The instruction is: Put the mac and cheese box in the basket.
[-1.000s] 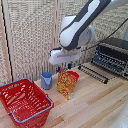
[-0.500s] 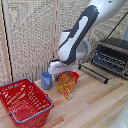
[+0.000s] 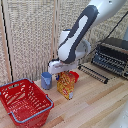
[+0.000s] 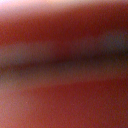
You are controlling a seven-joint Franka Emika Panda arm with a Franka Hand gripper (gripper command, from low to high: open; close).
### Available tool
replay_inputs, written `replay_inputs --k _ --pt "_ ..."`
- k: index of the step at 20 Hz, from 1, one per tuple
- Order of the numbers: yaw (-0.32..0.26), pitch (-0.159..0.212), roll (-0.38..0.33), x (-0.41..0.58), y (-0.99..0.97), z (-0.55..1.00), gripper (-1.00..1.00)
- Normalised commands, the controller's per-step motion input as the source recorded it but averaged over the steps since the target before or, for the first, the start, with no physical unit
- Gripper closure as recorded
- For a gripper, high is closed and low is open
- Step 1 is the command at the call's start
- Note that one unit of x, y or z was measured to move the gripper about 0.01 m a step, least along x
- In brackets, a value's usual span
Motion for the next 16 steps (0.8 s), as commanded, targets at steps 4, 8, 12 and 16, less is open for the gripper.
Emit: replay_inputs --k 4,8,12,16 --pt "-0.06 0.108 0.0 0.071 0.0 0.52 1.0" --pt "-0.132 0.109 0.01 0.129 0.0 0.89 1.0" --pt "-0.128 0.051 0.0 0.296 0.02 0.99 1.0" --pt "-0.12 -0.004 0.0 0.386 0.32 0.91 1.0"
